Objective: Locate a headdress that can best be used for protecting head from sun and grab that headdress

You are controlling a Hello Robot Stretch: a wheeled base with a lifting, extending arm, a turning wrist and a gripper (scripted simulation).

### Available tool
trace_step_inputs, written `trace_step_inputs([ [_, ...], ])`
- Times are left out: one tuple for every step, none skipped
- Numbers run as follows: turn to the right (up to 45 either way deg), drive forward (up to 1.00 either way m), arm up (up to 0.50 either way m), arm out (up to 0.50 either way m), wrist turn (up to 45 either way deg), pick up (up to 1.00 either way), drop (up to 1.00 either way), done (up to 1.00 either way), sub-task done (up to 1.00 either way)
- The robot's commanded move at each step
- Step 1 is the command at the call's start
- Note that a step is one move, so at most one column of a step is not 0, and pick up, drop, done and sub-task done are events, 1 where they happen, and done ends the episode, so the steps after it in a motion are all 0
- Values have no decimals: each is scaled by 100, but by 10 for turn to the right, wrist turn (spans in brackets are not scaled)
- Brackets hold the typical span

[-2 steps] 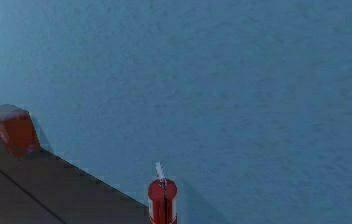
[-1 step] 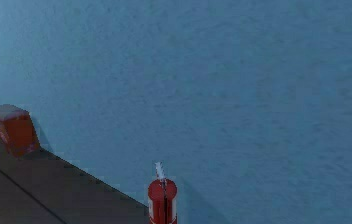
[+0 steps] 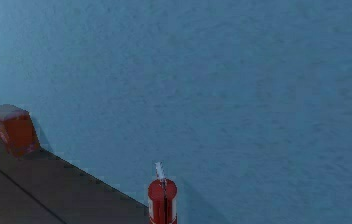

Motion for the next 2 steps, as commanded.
trace_step_inputs([
  [0, 0, 10, 0, 0, 0, 0, 0, 0],
  [0, 0, 0, 0, 0, 0, 0, 100, 0],
])
